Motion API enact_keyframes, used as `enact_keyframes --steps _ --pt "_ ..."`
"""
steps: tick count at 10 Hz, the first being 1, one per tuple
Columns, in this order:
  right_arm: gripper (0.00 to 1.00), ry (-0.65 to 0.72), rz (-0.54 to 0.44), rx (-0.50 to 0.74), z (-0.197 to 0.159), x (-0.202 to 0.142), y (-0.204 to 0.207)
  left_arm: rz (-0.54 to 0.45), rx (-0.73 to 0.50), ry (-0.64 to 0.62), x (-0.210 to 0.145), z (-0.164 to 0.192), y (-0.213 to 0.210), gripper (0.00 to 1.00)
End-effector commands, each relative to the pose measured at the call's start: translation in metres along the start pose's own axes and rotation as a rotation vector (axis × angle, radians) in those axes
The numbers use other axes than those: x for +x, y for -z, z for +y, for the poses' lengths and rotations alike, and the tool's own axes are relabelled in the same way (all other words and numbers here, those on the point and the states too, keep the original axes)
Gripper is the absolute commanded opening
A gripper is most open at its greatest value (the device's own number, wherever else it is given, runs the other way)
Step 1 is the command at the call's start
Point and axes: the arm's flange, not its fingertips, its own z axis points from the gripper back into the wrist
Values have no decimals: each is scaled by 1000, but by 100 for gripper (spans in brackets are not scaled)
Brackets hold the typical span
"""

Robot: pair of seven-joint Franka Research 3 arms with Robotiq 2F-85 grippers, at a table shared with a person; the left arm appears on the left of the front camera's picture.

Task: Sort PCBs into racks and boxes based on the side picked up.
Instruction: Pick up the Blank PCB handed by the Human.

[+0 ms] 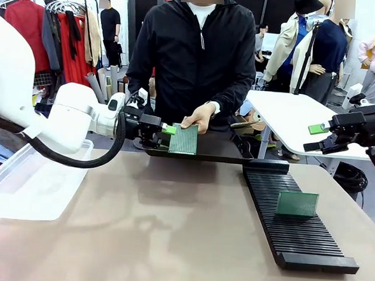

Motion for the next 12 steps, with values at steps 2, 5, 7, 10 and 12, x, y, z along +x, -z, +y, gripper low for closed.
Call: enact_keyframes --steps 2,5,7,10,12 --pt "100 -18 -1 13 0 0 1 -13 -12 23 6 7 17 100" --pt "100 -18 -1 13 0 0 1 -16 -5 12 7 11 20 86" --pt "100 -18 -1 13 0 0 1 -21 -5 13 7 11 19 58" --pt "100 -18 -1 13 0 0 1 -23 -7 5 9 11 18 13" --pt "100 -18 -1 13 0 0 1 -37 -8 6 12 10 17 0"
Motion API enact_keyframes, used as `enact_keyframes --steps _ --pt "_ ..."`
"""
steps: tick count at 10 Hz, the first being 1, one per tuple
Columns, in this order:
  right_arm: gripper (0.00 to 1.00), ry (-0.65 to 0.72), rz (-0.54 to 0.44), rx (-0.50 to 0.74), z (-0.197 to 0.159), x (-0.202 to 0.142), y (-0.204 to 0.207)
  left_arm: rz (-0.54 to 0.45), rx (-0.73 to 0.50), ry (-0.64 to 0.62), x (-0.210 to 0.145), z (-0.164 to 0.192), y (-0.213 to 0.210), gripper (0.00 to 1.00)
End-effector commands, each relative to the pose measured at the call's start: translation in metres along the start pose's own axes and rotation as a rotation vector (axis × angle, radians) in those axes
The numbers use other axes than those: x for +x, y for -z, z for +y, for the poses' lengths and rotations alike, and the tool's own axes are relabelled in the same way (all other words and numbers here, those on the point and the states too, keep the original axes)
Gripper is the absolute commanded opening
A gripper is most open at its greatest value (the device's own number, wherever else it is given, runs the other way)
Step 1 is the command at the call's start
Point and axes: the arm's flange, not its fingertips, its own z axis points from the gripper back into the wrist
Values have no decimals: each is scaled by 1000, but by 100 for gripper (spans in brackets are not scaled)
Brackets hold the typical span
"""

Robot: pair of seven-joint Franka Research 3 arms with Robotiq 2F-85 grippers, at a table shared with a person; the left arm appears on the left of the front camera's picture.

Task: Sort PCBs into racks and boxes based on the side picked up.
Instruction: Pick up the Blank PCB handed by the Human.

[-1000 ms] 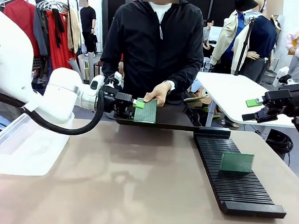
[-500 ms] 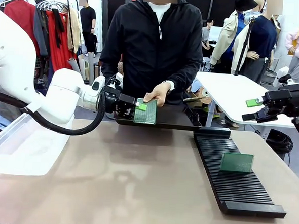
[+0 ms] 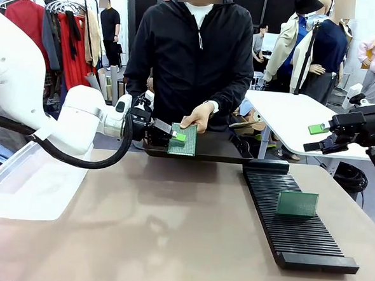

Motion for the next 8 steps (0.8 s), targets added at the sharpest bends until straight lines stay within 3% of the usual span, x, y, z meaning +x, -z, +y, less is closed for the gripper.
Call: enact_keyframes --steps 1,8 --pt "100 -18 -1 13 0 0 1 -43 -4 -6 6 1 1 0" --pt "100 -18 -1 13 0 0 1 -18 1 -5 3 0 -2 0"
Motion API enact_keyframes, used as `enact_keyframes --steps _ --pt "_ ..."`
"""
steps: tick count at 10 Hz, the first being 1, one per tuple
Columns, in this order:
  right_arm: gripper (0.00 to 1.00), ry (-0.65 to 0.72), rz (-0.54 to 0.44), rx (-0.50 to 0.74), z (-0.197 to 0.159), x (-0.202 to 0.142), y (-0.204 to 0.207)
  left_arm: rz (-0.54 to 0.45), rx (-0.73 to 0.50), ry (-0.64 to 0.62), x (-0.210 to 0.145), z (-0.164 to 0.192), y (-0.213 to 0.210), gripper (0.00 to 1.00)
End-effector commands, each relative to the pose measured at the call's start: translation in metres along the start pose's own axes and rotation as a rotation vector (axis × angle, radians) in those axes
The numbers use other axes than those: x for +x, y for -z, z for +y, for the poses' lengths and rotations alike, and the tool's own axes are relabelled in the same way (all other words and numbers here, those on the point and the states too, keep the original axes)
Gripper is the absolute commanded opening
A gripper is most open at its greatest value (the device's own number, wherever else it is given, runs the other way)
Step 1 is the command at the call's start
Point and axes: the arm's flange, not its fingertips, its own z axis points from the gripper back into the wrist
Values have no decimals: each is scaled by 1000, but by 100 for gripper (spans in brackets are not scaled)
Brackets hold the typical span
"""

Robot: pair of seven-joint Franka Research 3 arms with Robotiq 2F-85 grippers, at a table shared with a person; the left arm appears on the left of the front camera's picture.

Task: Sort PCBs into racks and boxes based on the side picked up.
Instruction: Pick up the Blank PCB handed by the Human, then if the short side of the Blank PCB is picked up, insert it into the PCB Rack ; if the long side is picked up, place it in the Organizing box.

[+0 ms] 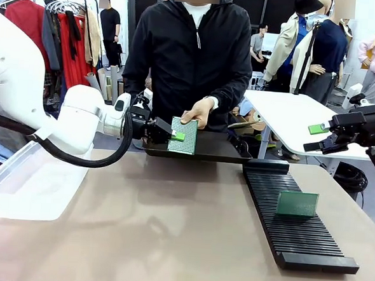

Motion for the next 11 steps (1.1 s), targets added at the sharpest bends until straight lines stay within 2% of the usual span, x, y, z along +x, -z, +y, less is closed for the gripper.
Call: enact_keyframes --steps 1,11 --pt "100 -18 -1 13 0 0 1 6 1 6 0 0 0 0" --pt "100 -18 -1 13 0 0 1 6 1 6 0 0 0 0"
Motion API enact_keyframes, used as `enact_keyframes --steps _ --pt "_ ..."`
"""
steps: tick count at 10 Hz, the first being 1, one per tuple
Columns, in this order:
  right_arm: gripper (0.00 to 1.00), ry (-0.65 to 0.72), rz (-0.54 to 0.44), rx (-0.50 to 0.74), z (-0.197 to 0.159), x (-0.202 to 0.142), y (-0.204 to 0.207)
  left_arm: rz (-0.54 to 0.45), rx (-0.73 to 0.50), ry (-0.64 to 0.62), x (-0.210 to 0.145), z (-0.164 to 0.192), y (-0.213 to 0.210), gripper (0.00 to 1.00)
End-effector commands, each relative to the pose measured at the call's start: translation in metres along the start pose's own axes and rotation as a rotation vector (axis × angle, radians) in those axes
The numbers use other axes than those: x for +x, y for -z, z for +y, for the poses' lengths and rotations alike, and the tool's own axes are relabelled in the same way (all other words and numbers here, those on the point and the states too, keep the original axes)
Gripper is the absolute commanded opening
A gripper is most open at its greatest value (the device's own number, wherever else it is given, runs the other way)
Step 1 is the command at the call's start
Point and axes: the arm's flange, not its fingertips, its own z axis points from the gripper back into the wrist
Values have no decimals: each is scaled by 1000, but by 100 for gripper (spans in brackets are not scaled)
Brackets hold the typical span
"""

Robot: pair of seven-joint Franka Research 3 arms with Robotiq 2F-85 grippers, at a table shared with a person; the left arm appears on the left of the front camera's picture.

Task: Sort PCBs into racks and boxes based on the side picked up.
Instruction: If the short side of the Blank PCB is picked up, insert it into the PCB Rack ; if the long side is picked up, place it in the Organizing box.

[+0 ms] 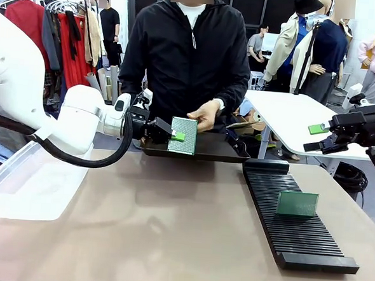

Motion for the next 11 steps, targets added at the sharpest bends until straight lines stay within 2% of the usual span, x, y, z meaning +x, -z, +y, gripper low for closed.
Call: enact_keyframes --steps 1,9,11 --pt "100 -18 -1 13 0 0 1 6 1 6 0 0 0 0" --pt "100 -18 -1 13 0 0 1 0 0 0 0 0 0 0" --pt "100 -18 -1 13 0 0 1 -29 35 -31 2 -30 -18 0"
